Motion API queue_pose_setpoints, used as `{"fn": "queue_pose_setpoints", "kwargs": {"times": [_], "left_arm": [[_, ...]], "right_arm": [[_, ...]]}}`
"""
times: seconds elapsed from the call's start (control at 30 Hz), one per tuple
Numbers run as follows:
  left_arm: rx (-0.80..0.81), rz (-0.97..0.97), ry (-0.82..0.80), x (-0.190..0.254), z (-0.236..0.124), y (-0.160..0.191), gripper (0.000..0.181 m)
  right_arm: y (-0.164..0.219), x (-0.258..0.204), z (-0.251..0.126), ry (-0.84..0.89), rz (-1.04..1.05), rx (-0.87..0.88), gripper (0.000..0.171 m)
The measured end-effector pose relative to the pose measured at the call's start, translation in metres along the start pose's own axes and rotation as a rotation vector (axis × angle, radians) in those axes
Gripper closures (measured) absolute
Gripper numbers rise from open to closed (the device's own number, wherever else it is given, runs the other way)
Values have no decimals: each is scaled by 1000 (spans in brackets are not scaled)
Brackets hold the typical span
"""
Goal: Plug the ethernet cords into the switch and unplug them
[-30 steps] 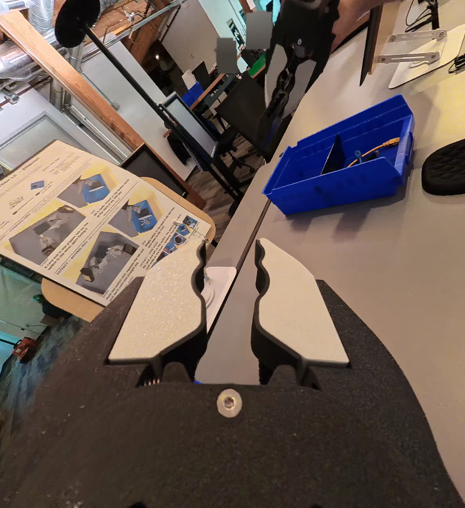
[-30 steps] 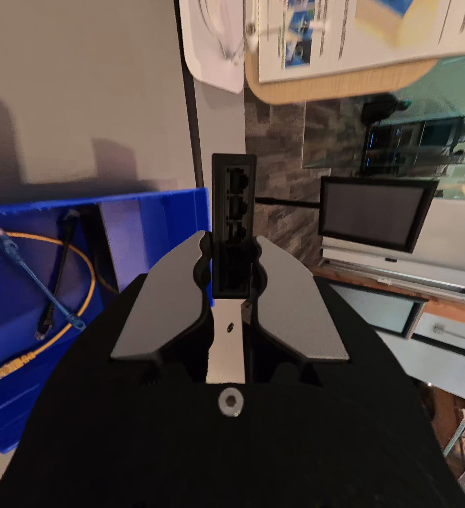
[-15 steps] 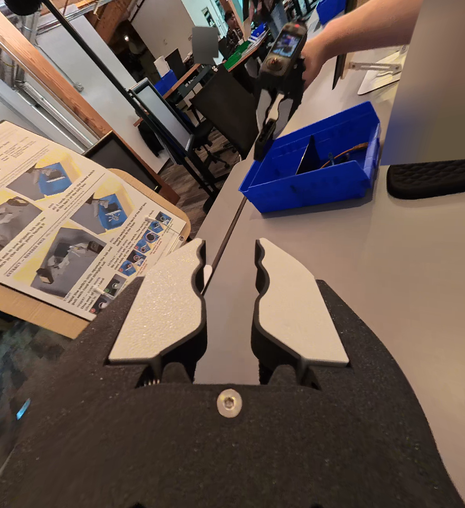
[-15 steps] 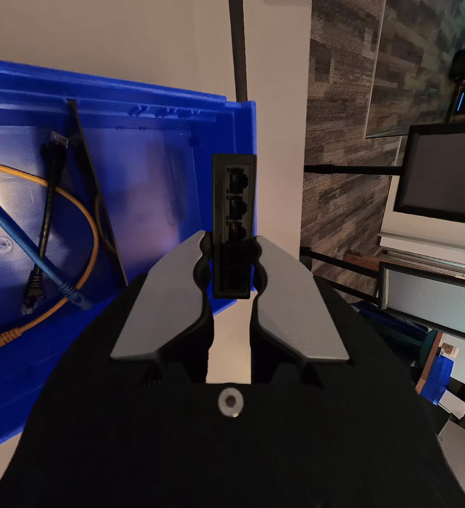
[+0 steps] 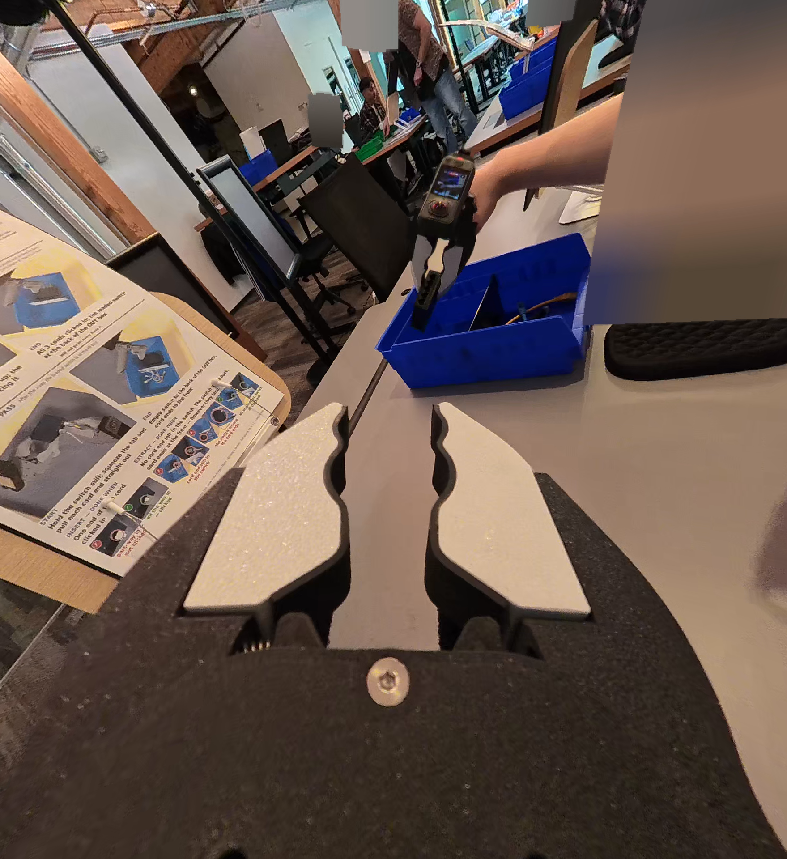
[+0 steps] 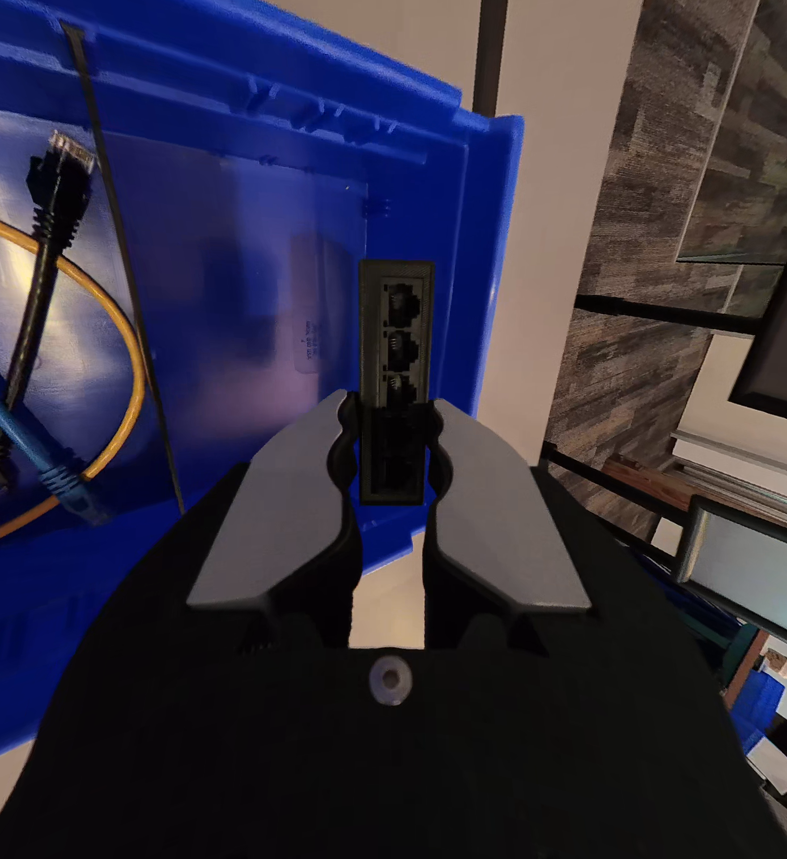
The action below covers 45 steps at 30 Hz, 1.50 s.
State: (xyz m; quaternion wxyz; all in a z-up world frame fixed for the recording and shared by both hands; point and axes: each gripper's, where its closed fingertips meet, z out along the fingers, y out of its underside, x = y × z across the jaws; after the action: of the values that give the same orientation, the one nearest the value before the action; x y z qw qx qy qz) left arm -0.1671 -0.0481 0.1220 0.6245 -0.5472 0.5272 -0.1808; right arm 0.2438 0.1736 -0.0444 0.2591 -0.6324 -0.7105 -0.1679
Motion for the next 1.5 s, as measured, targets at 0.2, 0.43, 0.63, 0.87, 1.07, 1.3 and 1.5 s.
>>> {"fn": "queue_pose_setpoints", "kwargs": {"times": [0.2, 0.43, 0.63, 0.87, 1.07, 1.3, 1.5], "left_arm": [[-21, -5, 4, -1, 5, 6, 148], [-44, -10, 12, 0, 10, 13, 148], [-60, -16, 10, -2, 12, 17, 148], [-82, -12, 12, -1, 16, 22, 148], [-104, -10, 7, -1, 18, 26, 148], [-113, -10, 6, -1, 19, 28, 148], [-112, 0, 3, 0, 19, 25, 148]], "right_arm": [[6, -10, 25, -60, -16, 0, 144], [6, -16, 46, -89, -39, 12, 145], [7, -21, 57, -77, -38, 41, 145], [15, -30, 68, -89, -36, 21, 144], [19, -30, 71, -83, -27, 19, 144], [25, -33, 74, -68, -21, -22, 143], [26, -34, 74, -75, -8, -51, 144]]}}
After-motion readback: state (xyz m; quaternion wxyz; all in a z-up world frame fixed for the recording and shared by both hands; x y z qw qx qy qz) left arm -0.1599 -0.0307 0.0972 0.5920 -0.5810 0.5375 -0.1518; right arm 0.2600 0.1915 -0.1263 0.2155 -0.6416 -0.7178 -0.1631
